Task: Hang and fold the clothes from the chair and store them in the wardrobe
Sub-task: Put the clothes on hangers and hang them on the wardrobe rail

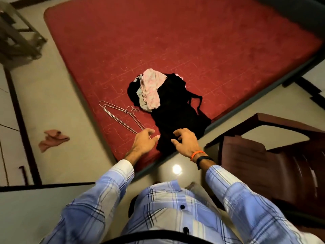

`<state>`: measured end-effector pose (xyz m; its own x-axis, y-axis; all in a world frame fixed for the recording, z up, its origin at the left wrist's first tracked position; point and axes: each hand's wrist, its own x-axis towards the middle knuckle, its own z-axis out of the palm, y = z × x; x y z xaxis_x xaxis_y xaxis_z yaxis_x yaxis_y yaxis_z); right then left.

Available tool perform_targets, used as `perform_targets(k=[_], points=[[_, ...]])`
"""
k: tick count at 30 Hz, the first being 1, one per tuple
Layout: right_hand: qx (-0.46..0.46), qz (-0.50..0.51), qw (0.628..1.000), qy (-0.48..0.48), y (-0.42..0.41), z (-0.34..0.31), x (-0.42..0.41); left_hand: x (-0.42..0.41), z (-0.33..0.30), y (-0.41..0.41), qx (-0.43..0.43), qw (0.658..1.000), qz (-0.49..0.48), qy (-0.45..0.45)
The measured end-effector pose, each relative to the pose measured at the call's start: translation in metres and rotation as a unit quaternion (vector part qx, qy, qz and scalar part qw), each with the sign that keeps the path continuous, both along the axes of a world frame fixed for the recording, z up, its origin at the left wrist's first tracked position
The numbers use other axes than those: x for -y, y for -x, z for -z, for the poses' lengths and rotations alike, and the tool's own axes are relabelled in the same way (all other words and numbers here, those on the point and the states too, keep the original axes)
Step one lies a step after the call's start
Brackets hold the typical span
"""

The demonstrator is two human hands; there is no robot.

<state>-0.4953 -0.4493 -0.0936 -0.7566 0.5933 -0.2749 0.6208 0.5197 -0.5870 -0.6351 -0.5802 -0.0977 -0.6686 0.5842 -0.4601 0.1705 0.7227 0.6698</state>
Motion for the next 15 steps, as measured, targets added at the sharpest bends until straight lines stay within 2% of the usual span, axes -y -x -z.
perform_targets(k=[9,15], points=[[0.001,-0.069,0.997,0.022,0.070,0.020,-0.108,-0.081,0.006,0.042,0.002,0.997,-0.072,0.023],[0.015,-0.162,0.986,0.034,0.114,0.023,-0.173,-0.121,-0.002,0.057,-0.004,0.989,-0.145,0.020]])
